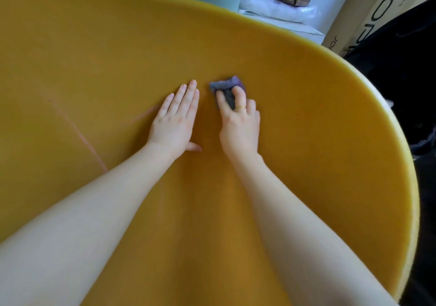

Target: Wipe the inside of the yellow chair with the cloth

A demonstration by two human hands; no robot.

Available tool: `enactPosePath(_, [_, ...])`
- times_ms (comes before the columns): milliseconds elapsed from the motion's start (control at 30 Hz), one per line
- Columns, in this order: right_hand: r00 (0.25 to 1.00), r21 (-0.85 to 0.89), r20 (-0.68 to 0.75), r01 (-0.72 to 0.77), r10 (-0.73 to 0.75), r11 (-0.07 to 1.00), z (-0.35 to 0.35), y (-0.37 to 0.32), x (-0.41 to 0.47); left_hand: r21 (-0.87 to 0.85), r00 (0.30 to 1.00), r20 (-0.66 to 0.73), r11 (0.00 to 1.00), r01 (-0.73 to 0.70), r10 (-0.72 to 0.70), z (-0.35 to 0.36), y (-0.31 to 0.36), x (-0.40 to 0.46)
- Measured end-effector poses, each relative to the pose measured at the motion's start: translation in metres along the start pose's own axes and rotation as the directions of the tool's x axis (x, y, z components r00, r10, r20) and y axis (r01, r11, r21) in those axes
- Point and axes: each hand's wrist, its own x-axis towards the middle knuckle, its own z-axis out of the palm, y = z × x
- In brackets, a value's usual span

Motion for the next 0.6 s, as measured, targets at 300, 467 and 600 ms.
enactPosePath(300, [0.977,-0.127,0.058,0.209,-0.203,0.970,-0.011,0.016,-0.017,0.089,0.995,0.091,0.995,0.039,-0.047,0.014,-0.010,-0.031])
enactPosePath(467, [0.991,-0.200,-0.131,-0.041,0.014,0.979,-0.018,0.032,0.009,0.119,0.996,0.083,0.993,0.004,-0.014,0.016,-0.014,-0.029])
enactPosePath(600, [0.996,-0.064,0.040,0.078,-0.075,0.995,0.003,-0.003,-0.035,0.096,0.998,0.057,0.995,0.006,-0.012,0.020,-0.017,-0.030])
